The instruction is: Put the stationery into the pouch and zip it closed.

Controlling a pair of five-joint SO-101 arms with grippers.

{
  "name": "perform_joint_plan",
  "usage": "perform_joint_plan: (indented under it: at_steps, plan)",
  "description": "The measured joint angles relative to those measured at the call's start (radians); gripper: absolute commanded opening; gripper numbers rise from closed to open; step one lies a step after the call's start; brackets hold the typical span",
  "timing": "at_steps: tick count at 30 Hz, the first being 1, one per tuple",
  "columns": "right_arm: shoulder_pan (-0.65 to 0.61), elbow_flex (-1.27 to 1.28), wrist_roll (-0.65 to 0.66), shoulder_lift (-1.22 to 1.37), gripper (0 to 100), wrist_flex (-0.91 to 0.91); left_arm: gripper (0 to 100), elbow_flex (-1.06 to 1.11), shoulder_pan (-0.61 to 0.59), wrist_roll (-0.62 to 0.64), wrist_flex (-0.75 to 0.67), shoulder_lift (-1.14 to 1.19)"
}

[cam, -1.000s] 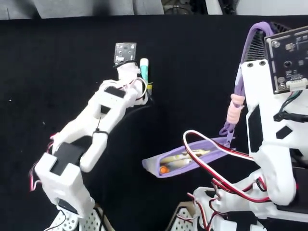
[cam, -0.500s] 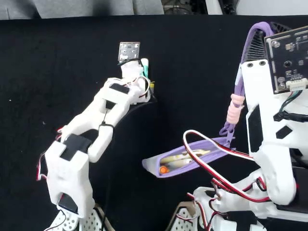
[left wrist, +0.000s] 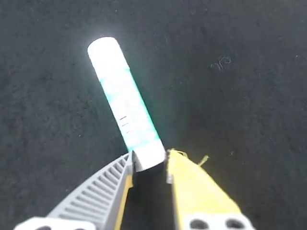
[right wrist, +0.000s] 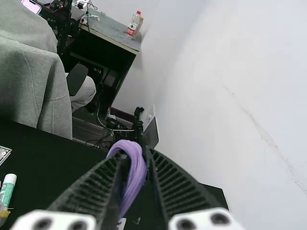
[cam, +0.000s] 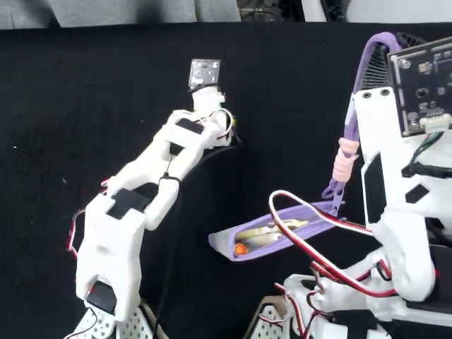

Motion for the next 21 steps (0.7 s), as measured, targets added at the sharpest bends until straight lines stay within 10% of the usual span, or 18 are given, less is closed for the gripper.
perform_joint_plan:
  at_steps: [21]
  plan:
    - [0.0, 0.0, 0.0, 0.0, 1.3, 0.0, 3, -0.012, 0.0, 0.002, 0.043, 0.003]
